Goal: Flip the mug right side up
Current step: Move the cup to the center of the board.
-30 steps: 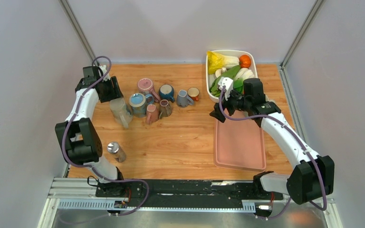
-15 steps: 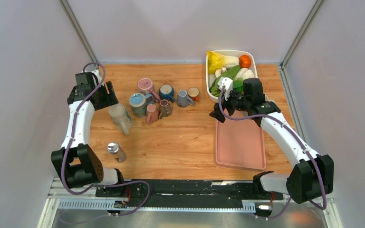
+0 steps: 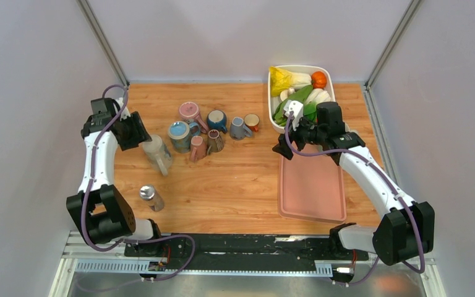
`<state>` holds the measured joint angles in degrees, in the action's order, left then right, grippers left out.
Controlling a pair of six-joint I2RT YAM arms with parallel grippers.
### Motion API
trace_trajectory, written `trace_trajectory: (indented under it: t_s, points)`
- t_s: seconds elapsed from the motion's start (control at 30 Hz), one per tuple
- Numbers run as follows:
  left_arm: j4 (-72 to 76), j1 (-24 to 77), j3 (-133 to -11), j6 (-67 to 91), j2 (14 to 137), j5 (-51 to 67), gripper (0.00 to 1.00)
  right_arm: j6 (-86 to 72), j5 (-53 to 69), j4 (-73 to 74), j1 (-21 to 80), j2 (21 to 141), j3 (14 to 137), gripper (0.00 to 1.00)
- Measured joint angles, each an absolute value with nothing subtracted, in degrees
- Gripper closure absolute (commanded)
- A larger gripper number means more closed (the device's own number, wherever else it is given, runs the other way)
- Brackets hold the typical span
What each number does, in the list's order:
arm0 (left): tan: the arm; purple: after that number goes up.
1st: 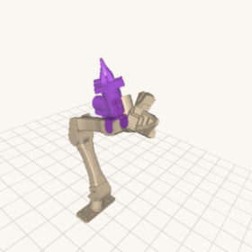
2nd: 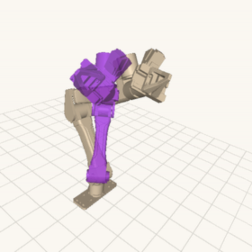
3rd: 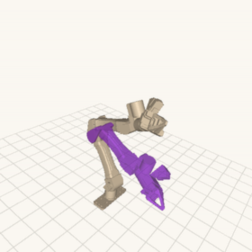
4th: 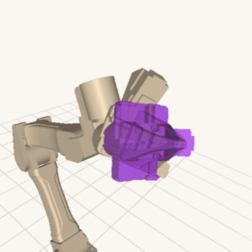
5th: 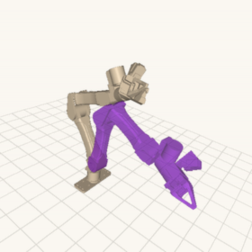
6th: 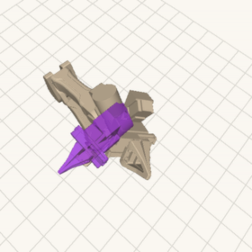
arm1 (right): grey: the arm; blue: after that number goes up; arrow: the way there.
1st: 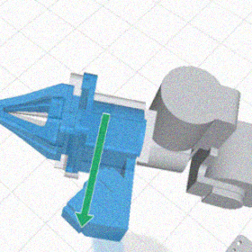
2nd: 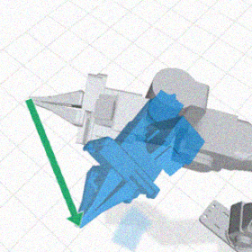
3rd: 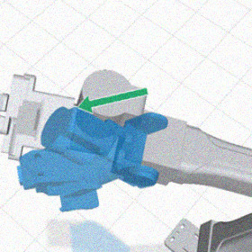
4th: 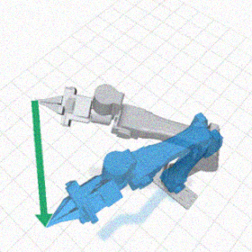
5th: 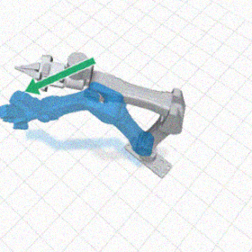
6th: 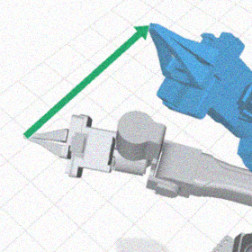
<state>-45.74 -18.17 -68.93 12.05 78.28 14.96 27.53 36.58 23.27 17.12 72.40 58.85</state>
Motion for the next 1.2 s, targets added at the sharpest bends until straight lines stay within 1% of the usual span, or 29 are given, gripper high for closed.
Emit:
trace_trajectory:
  t_s: [0.07, 0.1, 0.3, 0.5, 0.93, 1.2]
  points:
    - [-45.17, -18.17, -68.93, 11.35, 79.59, 15.84, 0.40, 27.46, 36.58, 23.24, 17.12, 72.40, 58.85, 0.00]
    - [-44.91, -18.17, -68.93, 11.05, 80.18, 16.05, 0.43, 27.46, 36.58, 23.27, 17.12, 72.38, 58.85, 0.00]
    - [-43.20, -18.22, -68.93, 8.62, 83.46, 17.08, 0.53, 27.18, 36.58, 23.27, 17.12, 72.40, 58.85, 0.00]
    - [-41.15, -18.70, -68.99, 5.17, 84.36, 20.10, 0.59, 27.07, 36.56, 23.27, 17.12, 72.38, 58.85, 0.00]
    - [-39.05, -18.13, -64.71, -3.03, 80.95, 25.47, 0.61, 27.05, 36.58, 23.27, 17.12, 72.40, 58.85, 0.00]
    - [-39.97, -15.99, -60.38, -6.13, 75.46, 25.17, 0.62, 27.03, 36.99, 23.29, 17.12, 72.99, 58.87, 0.00]
